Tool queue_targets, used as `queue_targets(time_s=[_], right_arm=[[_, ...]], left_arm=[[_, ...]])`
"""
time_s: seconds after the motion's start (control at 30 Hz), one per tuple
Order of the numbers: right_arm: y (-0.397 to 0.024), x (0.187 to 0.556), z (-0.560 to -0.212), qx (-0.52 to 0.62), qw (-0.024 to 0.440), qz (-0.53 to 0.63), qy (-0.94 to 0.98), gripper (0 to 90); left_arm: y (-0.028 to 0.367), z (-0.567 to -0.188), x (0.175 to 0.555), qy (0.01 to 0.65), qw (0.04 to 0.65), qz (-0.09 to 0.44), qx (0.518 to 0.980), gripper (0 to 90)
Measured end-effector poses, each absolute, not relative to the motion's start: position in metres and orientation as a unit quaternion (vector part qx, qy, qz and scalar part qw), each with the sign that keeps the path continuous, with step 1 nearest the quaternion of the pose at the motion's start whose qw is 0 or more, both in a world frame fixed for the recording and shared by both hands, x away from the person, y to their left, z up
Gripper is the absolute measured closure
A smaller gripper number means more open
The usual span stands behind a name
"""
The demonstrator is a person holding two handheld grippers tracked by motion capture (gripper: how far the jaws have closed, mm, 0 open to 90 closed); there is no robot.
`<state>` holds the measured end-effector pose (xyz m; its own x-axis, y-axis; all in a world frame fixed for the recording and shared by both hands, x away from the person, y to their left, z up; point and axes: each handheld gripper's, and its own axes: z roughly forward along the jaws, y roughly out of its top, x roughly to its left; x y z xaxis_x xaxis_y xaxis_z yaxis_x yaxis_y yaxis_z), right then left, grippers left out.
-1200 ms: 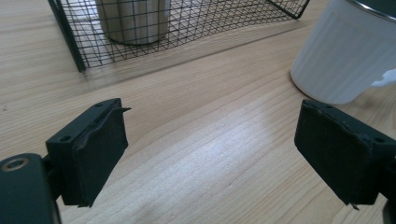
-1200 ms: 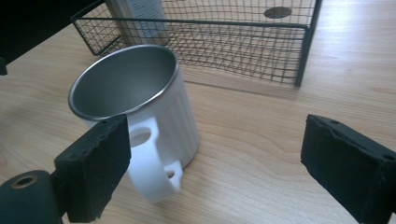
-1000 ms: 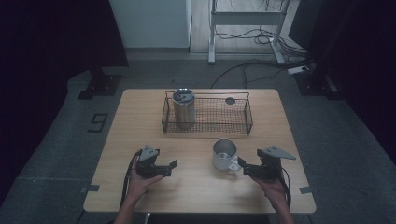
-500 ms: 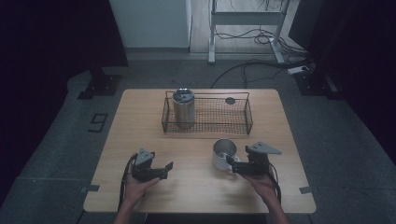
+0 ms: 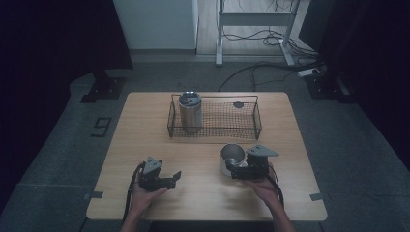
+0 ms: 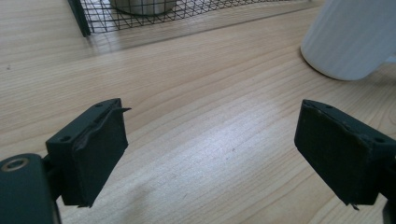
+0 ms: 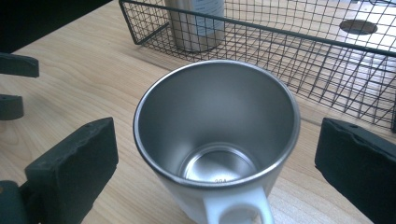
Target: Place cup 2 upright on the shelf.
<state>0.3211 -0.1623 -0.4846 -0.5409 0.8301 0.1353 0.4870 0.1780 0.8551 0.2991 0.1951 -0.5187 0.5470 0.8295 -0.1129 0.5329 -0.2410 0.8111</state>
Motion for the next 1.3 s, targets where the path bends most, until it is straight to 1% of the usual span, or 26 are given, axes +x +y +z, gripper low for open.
queue_targets(time_s=[0.23, 0.37, 0.5, 0.57, 0.6, 1.17, 1.3], right_arm=[[-0.15, 0.33, -0.493, 0.439, 0.184, 0.451, 0.756, 0.0], [-0.143, 0.335, -0.497, 0.436, 0.197, 0.433, 0.764, 0.0], [-0.14, 0.339, -0.501, 0.436, 0.197, 0.425, 0.768, 0.0], [-0.139, 0.341, -0.502, 0.435, 0.203, 0.416, 0.772, 2.5], [-0.138, 0.342, -0.503, 0.433, 0.204, 0.414, 0.774, 5.6], [-0.141, 0.345, -0.505, 0.414, 0.202, 0.415, 0.785, 7.3], [-0.144, 0.345, -0.504, 0.421, 0.194, 0.426, 0.777, 7.4]], left_arm=[[0.194, -0.522, 0.297, 0.446, 0.419, 0.173, 0.772, 9.4], [0.196, -0.524, 0.295, 0.45, 0.415, 0.174, 0.772, 9.4], [0.198, -0.525, 0.293, 0.453, 0.411, 0.175, 0.771, 9.4], [0.199, -0.526, 0.291, 0.456, 0.409, 0.176, 0.771, 9.5], [0.199, -0.526, 0.291, 0.456, 0.409, 0.177, 0.77, 9.4], [0.203, -0.527, 0.29, 0.46, 0.407, 0.177, 0.769, 9.5], [0.204, -0.526, 0.29, 0.461, 0.408, 0.176, 0.768, 9.5]])
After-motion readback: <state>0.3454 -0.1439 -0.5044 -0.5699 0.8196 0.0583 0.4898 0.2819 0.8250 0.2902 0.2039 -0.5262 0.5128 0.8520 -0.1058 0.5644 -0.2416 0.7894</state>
